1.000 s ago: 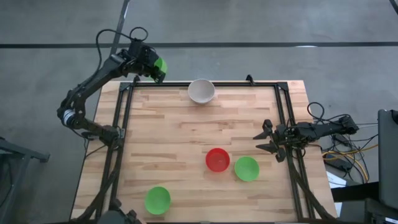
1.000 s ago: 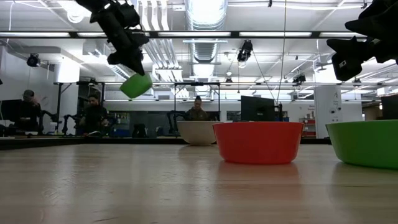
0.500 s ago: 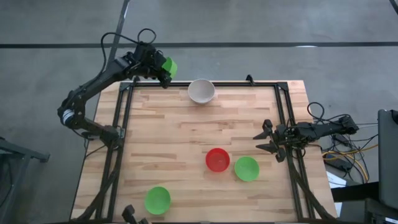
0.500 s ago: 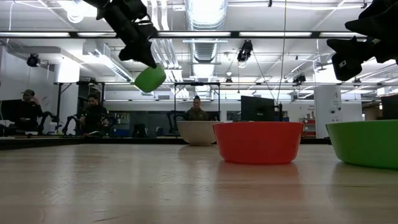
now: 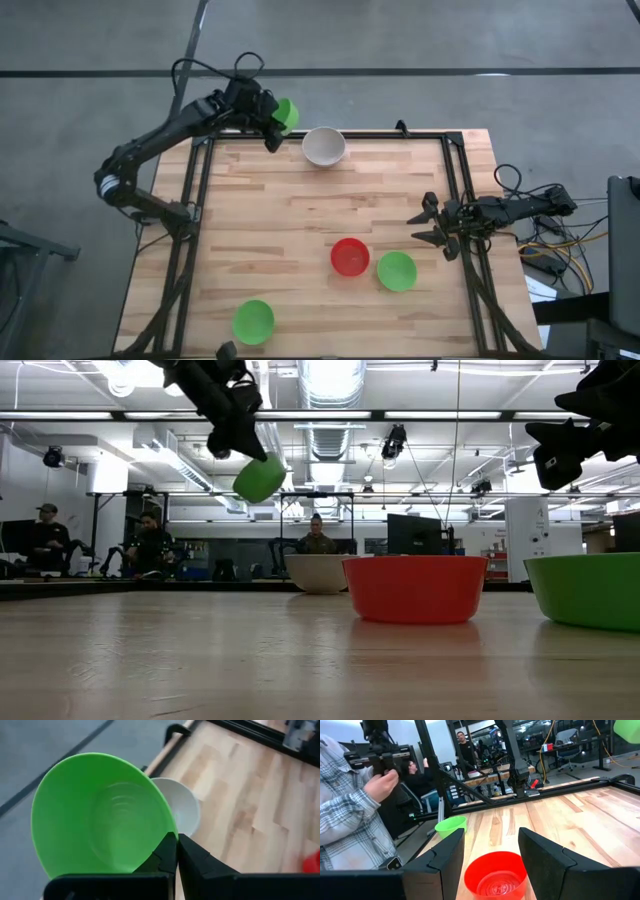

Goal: Nest bowls inside each other
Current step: Stack the top green bowl on top of the white bowl

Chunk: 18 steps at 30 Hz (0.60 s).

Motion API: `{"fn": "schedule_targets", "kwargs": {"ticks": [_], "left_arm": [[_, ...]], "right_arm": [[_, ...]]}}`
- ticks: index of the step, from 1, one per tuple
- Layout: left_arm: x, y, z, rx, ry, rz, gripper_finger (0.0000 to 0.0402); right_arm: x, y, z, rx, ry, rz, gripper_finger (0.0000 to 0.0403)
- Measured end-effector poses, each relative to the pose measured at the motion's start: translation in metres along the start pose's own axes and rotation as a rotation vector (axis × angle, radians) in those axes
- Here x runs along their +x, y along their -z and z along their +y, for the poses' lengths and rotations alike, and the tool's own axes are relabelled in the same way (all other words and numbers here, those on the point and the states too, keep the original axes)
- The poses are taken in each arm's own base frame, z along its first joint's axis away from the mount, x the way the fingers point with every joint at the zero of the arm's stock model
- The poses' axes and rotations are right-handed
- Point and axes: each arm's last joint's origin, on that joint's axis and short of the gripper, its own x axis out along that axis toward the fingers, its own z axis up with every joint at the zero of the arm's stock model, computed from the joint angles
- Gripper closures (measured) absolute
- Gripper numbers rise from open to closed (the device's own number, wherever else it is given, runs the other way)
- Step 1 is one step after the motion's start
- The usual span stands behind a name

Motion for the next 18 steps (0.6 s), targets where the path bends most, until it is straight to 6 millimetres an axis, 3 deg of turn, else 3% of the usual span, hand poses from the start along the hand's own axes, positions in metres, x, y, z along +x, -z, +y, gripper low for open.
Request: {"fn": "schedule_targets", "kwargs": {"ticks": [8,18], "left_arm": [[0.03,0.011,-0.011,0.049,0.157,-0.026,0.0394],[0.041,0.009,-0.025,0.101,0.152,-0.101,0.0393]], "right_arm": [[0.0,0.0,0.0,0.0,0.0,0.0,0.022],[0.0,0.0,0.0,0.0,0.0,0.0,0.022]]}}
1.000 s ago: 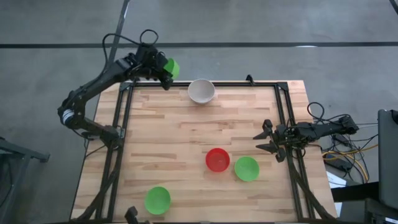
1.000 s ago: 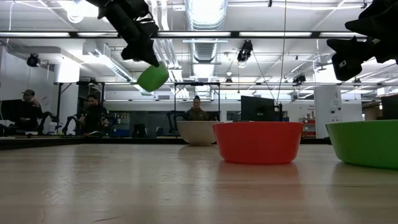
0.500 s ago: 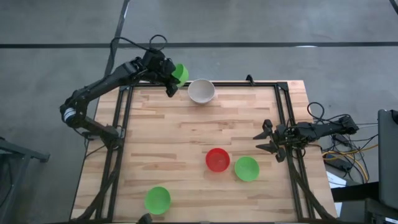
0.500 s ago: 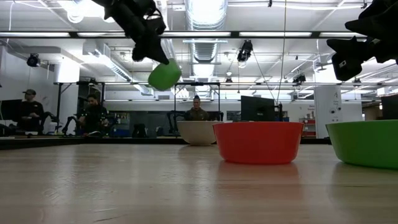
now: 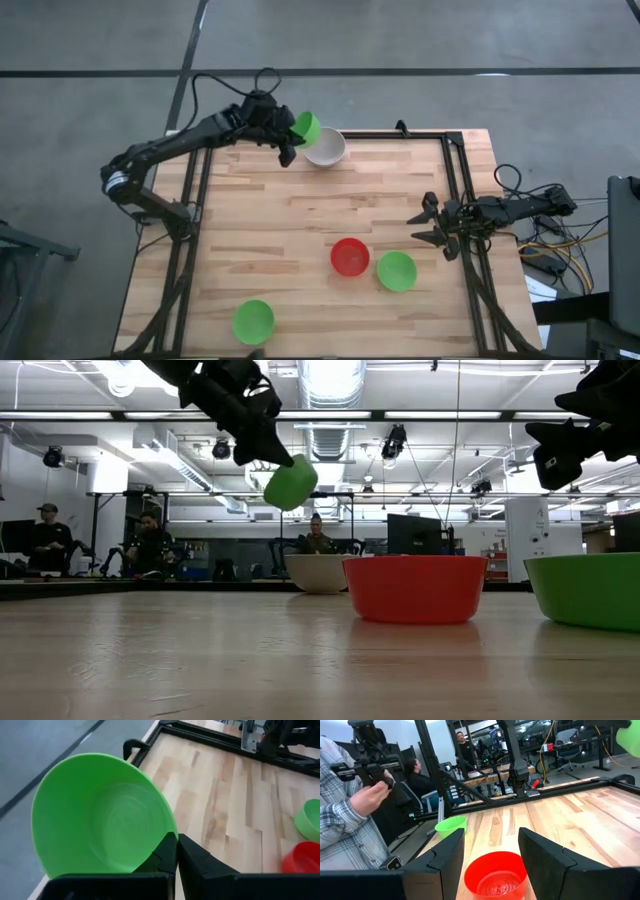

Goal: Nest bowls inside each other
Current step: Stack the top green bowl on top of the white bowl

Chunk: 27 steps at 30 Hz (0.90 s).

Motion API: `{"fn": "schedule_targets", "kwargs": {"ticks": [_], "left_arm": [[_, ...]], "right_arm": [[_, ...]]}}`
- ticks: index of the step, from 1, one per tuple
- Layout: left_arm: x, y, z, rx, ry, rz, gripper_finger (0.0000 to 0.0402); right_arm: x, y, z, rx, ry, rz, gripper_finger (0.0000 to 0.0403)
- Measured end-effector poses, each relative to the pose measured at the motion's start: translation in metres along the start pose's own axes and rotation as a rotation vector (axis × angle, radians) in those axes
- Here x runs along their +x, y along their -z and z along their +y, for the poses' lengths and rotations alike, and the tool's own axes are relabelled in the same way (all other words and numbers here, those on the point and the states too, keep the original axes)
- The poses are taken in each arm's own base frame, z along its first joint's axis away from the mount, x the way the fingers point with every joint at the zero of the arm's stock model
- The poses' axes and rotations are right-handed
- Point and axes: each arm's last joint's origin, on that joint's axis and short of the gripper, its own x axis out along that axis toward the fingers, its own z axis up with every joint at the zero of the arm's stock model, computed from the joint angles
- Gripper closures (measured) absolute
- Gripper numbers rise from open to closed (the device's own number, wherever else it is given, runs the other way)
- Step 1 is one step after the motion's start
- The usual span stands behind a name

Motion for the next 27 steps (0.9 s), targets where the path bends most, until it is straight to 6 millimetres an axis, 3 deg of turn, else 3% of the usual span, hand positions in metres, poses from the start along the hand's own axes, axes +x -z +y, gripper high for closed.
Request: {"fn": "schedule_targets", "kwargs": {"ticks": [27], "left_arm": [[0.07,-0.002,0.019,-0.023,-0.033,0.083,0.0394]], "right_arm": [[0.0,0.0,0.0,0.0,0.0,0.0,0.022]]}}
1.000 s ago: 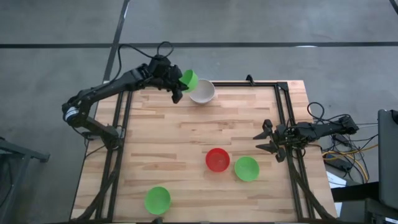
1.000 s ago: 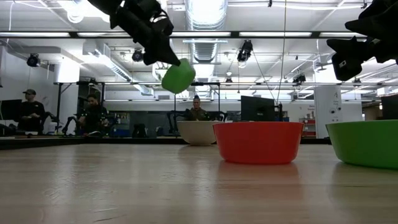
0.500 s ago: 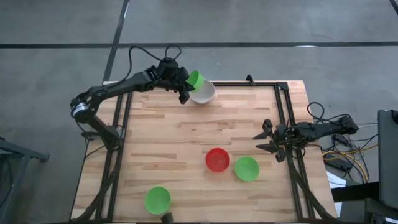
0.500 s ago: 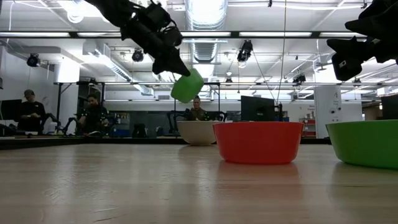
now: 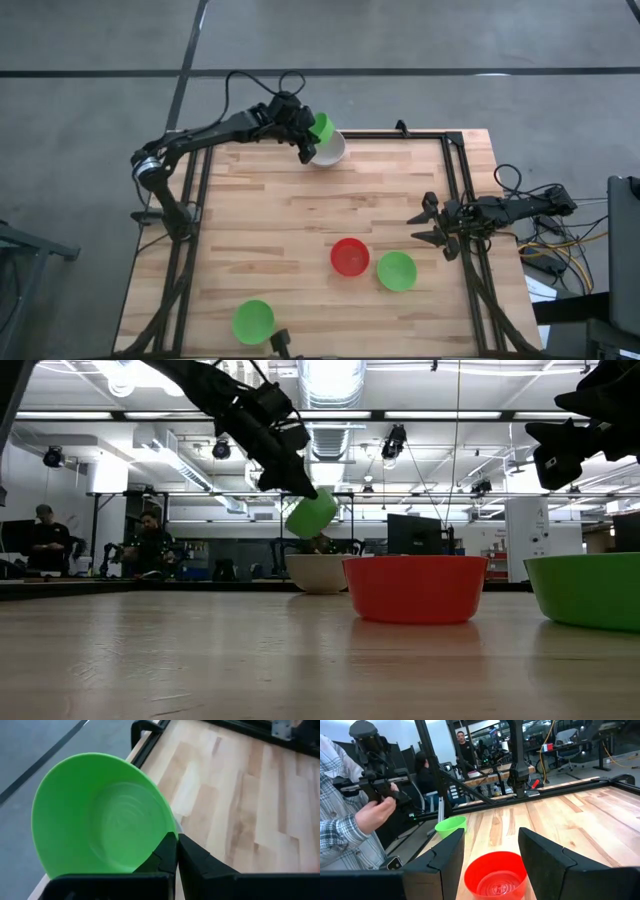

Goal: Nest bowls inside each other
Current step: Stack the top green bowl on top of the white bowl

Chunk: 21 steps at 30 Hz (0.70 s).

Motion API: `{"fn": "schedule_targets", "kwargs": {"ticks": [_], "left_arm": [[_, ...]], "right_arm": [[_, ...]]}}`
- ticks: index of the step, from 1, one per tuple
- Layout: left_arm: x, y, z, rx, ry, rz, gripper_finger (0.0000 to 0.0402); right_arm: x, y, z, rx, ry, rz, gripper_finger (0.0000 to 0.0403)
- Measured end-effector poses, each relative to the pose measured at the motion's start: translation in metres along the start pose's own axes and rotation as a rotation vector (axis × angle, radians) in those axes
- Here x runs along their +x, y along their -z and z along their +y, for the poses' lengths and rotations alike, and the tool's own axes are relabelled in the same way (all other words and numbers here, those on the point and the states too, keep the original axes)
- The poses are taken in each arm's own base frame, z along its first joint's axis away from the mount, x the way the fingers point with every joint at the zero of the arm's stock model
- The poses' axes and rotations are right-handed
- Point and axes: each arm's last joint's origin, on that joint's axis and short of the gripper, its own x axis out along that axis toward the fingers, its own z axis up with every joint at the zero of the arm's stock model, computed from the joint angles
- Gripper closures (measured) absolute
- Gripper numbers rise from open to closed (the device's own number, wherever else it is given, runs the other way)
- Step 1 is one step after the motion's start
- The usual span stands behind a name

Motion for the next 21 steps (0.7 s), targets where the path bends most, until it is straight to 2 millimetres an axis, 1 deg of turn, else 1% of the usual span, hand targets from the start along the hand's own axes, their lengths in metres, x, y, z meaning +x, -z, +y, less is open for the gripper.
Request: {"fn": "schedule_targets", "kwargs": {"ticks": [10,15,21], "left_arm": [[0.019,-0.011,0.009,-0.009,-0.024,0.076,0.0394],[0.033,-0.011,0.012,-0.011,-0.02,0.125,0.0394],[0.04,-0.009,0.013,-0.021,-0.018,0.161,0.0394]], "right_arm": [[0.0,0.0,0.0,0.0,0.0,0.0,0.022],[0.0,0.0,0.0,0.0,0.0,0.0,0.022],[0.0,0.0,0.0,0.0,0.0,0.0,0.022]]}}
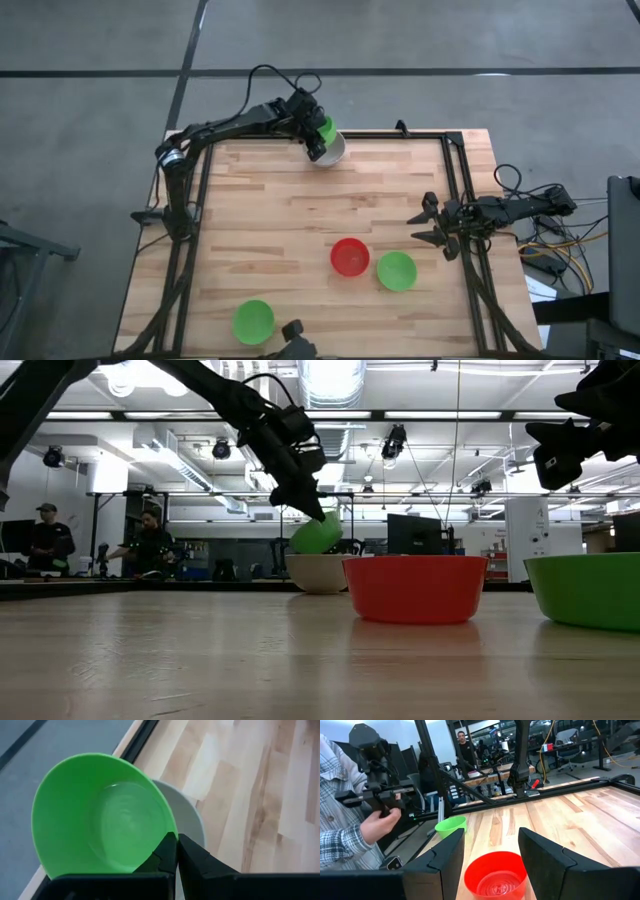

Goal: Nest bowls inside each other
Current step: Stack the top green bowl on top of the white bowl

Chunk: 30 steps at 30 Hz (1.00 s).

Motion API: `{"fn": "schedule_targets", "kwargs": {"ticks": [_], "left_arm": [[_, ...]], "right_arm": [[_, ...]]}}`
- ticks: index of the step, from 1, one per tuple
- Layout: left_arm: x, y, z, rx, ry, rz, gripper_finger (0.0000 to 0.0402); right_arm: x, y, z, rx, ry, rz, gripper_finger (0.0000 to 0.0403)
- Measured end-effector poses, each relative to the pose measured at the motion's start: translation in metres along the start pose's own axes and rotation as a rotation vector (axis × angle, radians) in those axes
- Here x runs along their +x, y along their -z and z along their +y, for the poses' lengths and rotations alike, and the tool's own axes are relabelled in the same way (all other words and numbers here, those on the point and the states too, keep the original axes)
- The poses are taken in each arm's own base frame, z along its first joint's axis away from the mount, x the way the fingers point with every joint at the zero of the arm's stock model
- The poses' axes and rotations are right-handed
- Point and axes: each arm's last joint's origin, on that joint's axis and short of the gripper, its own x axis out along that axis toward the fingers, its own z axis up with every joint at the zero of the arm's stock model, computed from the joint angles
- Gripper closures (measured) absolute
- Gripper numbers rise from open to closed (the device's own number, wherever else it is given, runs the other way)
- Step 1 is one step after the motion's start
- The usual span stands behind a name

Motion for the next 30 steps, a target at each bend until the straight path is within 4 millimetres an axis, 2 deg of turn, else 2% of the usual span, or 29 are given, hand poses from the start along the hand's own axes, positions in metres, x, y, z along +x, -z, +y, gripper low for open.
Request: {"fn": "schedule_targets", "kwargs": {"ticks": [9,30], "left_arm": [[0.002,0.004,-0.002,-0.007,-0.002,0.026,0.0394],[0.023,0.026,-0.007,-0.003,0.065,0.003,0.0392]], "right_arm": [[0.0,0.0,0.0,0.0,0.0,0.0,0.022],[0.0,0.0,0.0,0.0,0.0,-0.001,0.022]]}}
